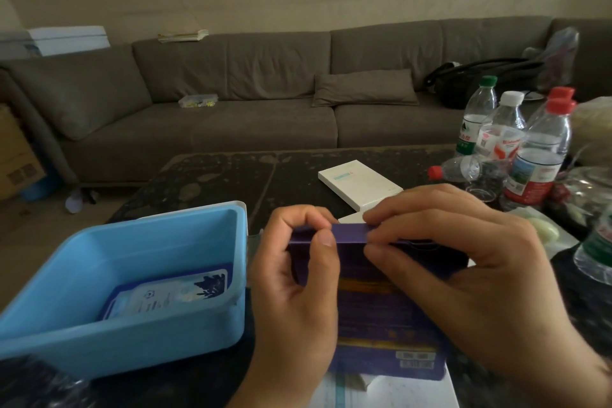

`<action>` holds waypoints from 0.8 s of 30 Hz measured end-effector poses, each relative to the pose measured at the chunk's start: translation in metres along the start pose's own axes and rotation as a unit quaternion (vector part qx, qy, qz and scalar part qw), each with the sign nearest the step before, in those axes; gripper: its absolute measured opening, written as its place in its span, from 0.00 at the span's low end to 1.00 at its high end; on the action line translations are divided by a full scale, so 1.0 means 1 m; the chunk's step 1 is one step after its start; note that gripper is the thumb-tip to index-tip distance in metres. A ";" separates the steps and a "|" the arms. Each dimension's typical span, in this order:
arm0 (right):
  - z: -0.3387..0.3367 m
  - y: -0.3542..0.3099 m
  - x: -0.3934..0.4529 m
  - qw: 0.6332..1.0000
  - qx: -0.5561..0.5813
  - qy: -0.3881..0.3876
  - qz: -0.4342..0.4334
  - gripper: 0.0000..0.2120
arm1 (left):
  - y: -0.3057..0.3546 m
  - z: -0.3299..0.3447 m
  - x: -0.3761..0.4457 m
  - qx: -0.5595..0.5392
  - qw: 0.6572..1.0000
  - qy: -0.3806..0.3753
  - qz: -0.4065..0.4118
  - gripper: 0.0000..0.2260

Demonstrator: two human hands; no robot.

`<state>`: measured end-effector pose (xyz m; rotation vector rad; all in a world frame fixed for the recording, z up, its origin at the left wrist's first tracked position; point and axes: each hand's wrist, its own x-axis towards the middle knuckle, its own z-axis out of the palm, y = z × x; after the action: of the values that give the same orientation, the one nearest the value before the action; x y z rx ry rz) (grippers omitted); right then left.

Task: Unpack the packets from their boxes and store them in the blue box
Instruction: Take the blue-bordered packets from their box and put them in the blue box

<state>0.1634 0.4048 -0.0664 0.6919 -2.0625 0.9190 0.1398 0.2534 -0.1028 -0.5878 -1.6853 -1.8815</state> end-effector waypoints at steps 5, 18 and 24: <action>0.004 0.003 -0.003 0.999 0.000 0.026 -0.026 0.02 | 0.002 0.002 -0.001 0.040 0.998 -0.014 0.038 0.05; -0.011 0.022 -0.004 0.974 -0.114 -0.071 -0.184 0.09 | 0.007 0.000 0.000 -0.016 0.999 -0.043 -0.015 0.11; -0.010 0.020 -0.004 0.980 -0.107 -0.097 -0.137 0.07 | 0.003 -0.005 0.003 -0.007 0.998 -0.060 -0.037 0.11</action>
<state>0.1560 0.4251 -0.0723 0.9489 -2.1272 0.4823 0.1398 0.2480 -0.0992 -0.6644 -1.7929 -1.9456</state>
